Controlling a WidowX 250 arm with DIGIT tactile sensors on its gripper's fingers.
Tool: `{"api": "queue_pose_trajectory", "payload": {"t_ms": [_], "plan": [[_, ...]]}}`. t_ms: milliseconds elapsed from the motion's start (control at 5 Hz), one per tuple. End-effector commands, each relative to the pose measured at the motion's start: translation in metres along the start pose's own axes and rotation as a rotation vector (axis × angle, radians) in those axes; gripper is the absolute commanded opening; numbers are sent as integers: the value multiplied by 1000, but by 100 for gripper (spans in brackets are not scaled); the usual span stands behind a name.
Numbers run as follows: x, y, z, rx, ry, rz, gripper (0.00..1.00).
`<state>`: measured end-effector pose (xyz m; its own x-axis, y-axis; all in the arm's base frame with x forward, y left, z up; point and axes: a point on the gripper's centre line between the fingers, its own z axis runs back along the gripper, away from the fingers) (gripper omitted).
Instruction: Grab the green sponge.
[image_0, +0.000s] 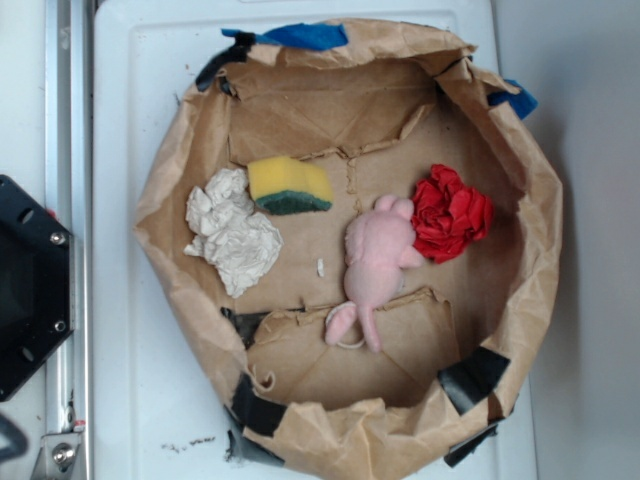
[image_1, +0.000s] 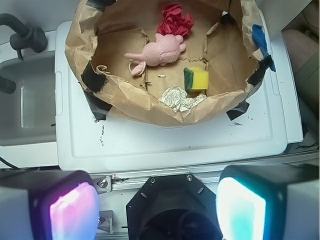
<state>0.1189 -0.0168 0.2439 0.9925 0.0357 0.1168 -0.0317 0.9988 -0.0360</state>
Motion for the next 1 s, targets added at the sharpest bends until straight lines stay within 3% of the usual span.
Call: {"api": "queue_pose_trajectory", "payload": {"t_ms": [0,200,400,800], "plan": [[0,0,0,0,0,0,100],[25,-6,-24,0,29,38,100],[50,-9,-60,37,79,60,100],[83,6,-113,65,88,-68,100]]}}
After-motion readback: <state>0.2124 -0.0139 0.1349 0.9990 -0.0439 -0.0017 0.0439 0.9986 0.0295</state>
